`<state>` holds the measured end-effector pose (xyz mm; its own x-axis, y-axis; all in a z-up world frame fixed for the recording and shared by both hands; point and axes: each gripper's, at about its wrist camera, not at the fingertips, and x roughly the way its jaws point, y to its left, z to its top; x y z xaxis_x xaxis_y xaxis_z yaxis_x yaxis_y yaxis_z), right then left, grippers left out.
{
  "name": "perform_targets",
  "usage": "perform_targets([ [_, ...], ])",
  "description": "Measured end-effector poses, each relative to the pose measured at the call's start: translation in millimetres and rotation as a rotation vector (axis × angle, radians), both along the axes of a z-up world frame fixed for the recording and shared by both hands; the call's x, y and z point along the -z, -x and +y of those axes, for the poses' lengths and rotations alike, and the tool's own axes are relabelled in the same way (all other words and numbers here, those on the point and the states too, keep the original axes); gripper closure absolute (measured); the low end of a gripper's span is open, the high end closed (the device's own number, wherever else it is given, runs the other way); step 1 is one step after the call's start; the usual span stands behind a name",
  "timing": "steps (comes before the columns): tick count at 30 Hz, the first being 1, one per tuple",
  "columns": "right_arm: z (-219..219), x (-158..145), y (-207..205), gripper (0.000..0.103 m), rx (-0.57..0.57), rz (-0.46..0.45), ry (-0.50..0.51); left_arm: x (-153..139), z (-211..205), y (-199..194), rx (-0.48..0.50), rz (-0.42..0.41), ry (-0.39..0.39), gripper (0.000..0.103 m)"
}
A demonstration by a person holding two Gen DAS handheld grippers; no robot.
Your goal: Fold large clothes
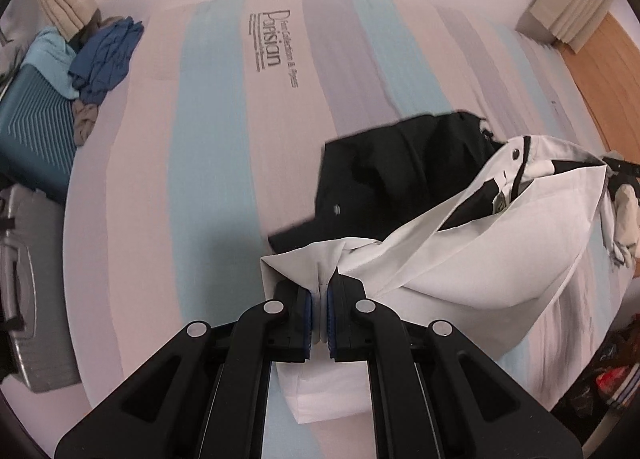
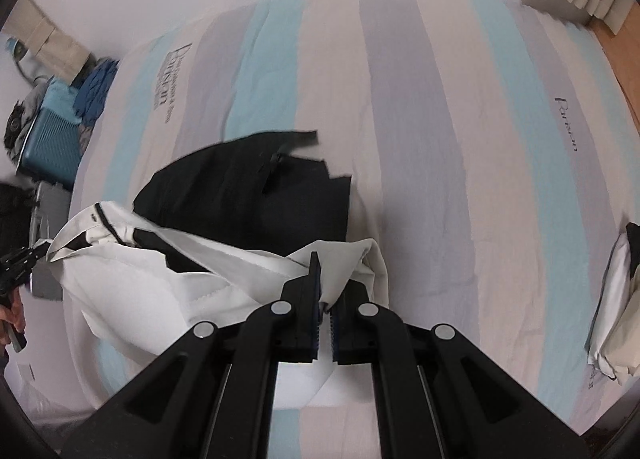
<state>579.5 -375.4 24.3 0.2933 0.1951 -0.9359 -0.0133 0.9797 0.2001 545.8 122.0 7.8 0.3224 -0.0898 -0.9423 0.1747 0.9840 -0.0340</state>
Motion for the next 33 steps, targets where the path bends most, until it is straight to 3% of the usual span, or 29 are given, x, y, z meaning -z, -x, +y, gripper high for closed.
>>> perform_targets([
  [7,7,18,-59,0.101,0.022,-0.005,0.046,10,-3,-61,-0.006,-0.024,-0.022,0.099],
  [15,32,57,-124,0.101,0.018,-0.002,0.127,62,14,-120,-0.062,-0.003,-0.039,0.099],
  [23,39,112,-144,0.101,0.036,0.017,0.167,122,21,-140,-0.077,0.05,-0.046,0.099],
  [33,51,154,-158,0.101,0.037,0.04,0.198,173,17,-158,-0.088,0.085,-0.079,0.098],
])
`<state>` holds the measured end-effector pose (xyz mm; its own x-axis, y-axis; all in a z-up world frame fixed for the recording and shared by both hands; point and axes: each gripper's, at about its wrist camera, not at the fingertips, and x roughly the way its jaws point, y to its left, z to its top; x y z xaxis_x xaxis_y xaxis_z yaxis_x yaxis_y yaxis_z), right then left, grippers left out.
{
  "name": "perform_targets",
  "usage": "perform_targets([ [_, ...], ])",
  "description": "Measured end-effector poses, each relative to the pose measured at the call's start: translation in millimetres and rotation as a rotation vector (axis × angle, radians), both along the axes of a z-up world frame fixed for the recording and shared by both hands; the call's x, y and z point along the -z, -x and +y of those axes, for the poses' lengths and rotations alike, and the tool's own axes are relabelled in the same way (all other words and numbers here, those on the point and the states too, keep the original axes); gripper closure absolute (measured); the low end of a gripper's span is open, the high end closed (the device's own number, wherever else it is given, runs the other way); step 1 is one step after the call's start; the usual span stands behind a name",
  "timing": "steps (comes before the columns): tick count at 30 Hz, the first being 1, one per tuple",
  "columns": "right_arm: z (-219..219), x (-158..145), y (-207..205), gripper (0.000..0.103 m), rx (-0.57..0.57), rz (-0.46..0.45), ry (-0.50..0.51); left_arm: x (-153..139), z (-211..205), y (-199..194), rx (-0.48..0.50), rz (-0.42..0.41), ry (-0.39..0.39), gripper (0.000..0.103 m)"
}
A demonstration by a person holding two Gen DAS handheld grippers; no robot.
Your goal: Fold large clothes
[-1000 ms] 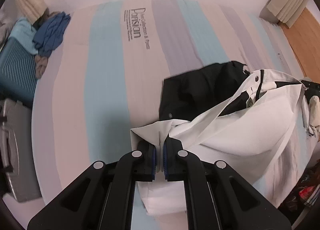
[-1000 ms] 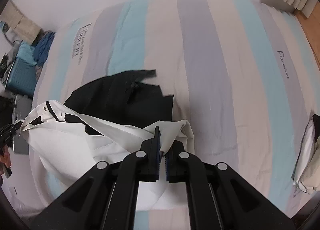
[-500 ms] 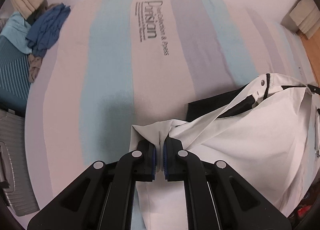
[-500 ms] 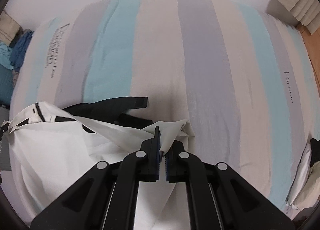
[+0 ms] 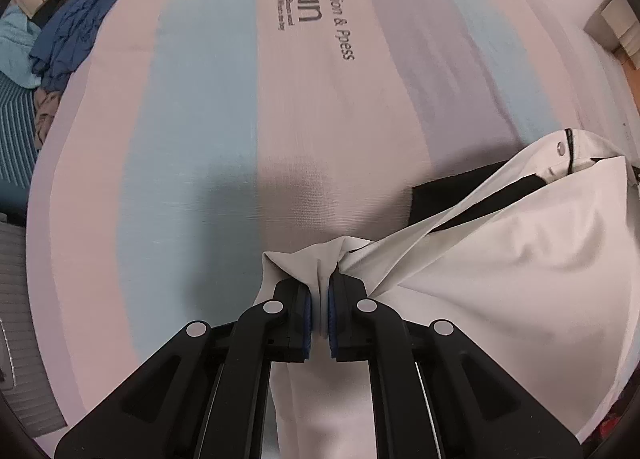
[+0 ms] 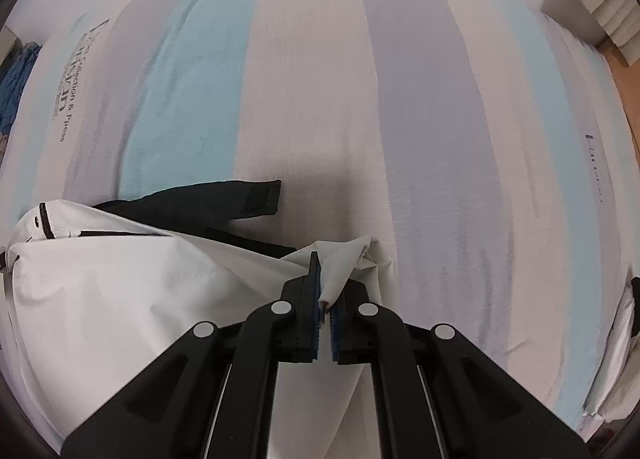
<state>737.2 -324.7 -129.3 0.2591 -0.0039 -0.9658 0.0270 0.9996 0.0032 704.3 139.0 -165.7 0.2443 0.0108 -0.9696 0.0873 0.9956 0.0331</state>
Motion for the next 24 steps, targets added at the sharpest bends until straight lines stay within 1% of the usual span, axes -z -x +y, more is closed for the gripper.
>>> perform_targets([
  [12,9,39,-6,0.1,-0.002,0.045,0.011,39,-3,-11,-0.017,0.03,-0.008,0.096],
  [19,15,61,-8,0.1,-0.014,0.056,0.014,54,2,-21,-0.033,0.021,-0.005,0.093],
  [24,20,72,-12,0.1,-0.023,0.061,0.027,60,-1,-22,-0.033,0.002,-0.026,0.092],
])
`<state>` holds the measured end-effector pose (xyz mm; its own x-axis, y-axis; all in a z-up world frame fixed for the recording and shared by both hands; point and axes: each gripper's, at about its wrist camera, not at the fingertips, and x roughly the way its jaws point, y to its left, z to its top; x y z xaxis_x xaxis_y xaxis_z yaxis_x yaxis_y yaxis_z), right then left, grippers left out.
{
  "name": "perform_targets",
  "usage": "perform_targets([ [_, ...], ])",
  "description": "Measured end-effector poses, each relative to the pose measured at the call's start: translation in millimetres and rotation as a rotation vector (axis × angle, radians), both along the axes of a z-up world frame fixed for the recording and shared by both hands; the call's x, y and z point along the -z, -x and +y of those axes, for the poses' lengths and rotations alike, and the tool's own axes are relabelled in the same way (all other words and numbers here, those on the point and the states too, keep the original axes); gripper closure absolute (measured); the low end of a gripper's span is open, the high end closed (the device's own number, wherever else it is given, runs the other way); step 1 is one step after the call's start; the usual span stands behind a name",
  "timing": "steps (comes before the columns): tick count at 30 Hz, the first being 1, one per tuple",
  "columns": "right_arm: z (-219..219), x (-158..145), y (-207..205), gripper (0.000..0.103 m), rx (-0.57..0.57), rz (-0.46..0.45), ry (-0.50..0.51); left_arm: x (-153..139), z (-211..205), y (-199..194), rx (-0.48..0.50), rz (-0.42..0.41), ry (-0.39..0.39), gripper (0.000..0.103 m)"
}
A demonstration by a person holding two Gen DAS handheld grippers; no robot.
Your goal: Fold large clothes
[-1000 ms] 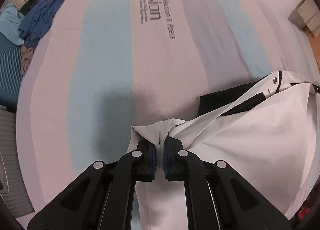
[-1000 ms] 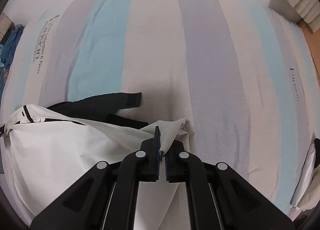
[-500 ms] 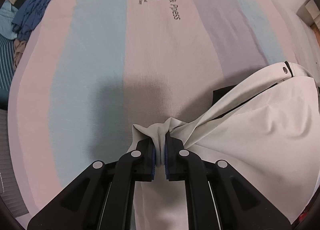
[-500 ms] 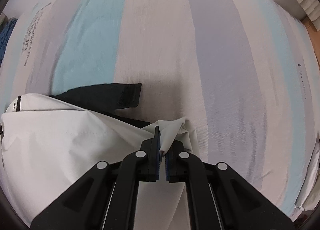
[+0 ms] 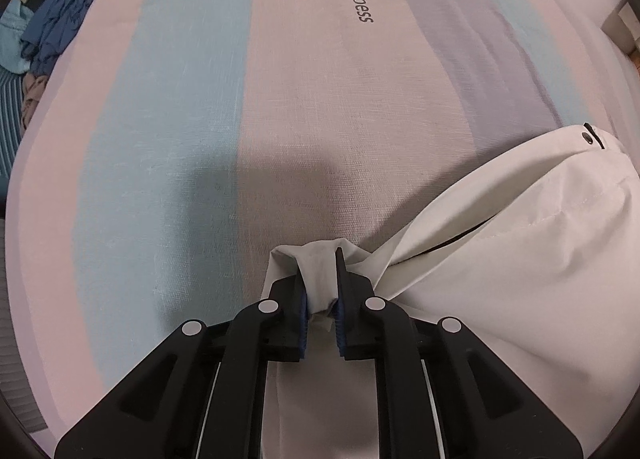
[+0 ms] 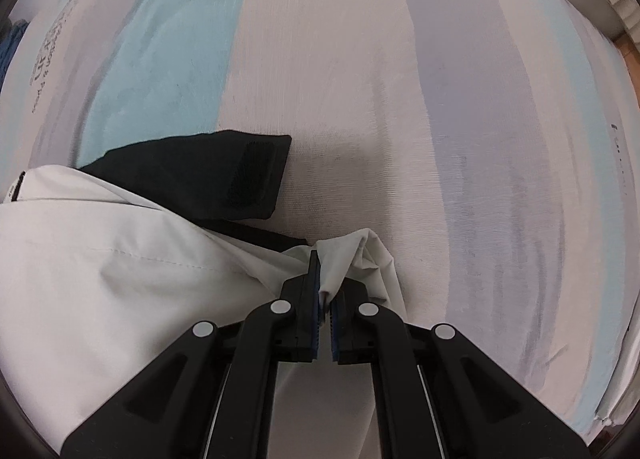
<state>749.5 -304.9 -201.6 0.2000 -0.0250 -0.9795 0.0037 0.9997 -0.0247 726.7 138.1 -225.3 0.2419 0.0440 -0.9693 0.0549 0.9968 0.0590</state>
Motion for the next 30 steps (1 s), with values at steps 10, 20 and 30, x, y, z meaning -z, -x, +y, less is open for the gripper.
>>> perform_targets([
  [10,13,-22,12,0.08,-0.046,-0.049,0.057,-28,-13,20,-0.041,-0.05,-0.054,0.056],
  [20,11,-102,55,0.019,-0.021,-0.174,0.0,-89,-8,60,-0.033,-0.078,0.001,0.006],
  [30,106,-112,132,0.008,-0.17,0.062,-0.266,-97,5,113,-0.027,0.033,0.077,0.006],
])
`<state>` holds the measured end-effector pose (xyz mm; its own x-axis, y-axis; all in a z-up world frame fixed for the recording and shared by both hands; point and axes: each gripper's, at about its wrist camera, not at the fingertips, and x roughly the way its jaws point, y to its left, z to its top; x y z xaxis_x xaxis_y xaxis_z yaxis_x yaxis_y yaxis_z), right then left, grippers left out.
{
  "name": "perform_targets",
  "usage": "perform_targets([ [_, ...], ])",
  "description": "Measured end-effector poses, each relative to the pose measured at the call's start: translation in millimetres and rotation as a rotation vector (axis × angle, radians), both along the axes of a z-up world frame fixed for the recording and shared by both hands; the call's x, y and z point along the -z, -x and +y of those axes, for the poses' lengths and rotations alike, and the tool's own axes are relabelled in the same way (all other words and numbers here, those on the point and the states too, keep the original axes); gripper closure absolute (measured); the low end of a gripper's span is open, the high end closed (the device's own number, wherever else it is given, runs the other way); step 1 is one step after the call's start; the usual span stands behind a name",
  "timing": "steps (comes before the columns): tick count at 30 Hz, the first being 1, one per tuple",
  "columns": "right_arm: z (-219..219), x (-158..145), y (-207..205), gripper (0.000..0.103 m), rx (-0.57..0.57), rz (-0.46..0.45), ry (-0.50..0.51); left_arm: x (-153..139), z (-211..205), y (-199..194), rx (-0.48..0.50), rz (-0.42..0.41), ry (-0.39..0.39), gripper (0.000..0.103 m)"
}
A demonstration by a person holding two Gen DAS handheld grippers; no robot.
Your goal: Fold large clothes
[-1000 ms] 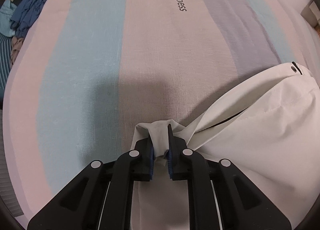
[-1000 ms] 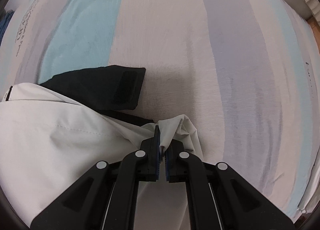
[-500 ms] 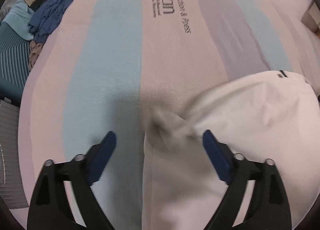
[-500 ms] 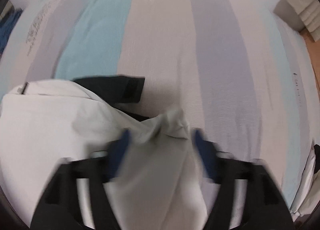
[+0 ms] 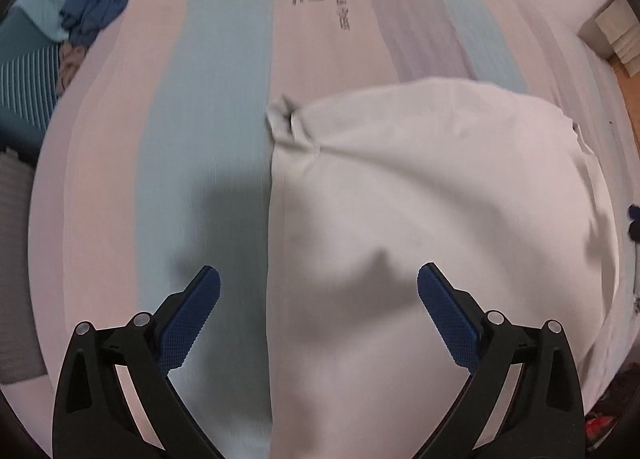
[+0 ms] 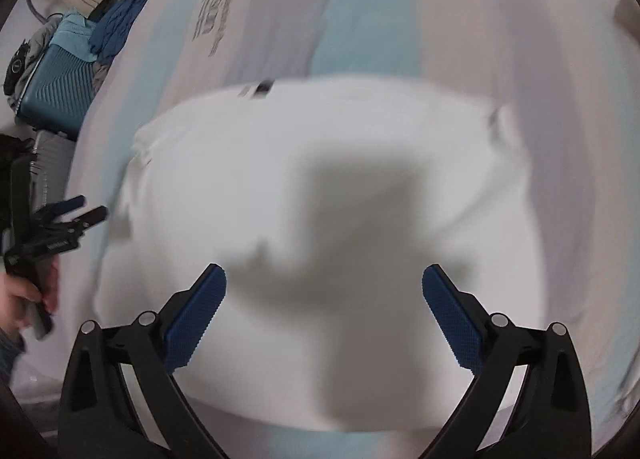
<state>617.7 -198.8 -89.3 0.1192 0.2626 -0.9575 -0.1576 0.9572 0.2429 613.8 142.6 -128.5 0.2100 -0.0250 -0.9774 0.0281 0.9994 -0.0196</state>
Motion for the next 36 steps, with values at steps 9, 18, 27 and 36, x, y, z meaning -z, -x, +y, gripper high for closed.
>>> perform_targets([
  [9,19,60,-1,0.008,0.044,0.13,0.002,25,18,29,0.0,0.065,0.069,0.006],
  [18,31,92,3,0.006,0.043,0.153,0.051,52,25,31,0.015,0.14,0.176,0.006],
  [27,37,120,4,0.006,0.038,0.166,0.071,70,34,27,0.001,0.199,0.23,0.006],
  [36,42,131,5,0.006,0.033,0.167,0.072,89,14,27,0.072,0.349,0.277,0.005],
])
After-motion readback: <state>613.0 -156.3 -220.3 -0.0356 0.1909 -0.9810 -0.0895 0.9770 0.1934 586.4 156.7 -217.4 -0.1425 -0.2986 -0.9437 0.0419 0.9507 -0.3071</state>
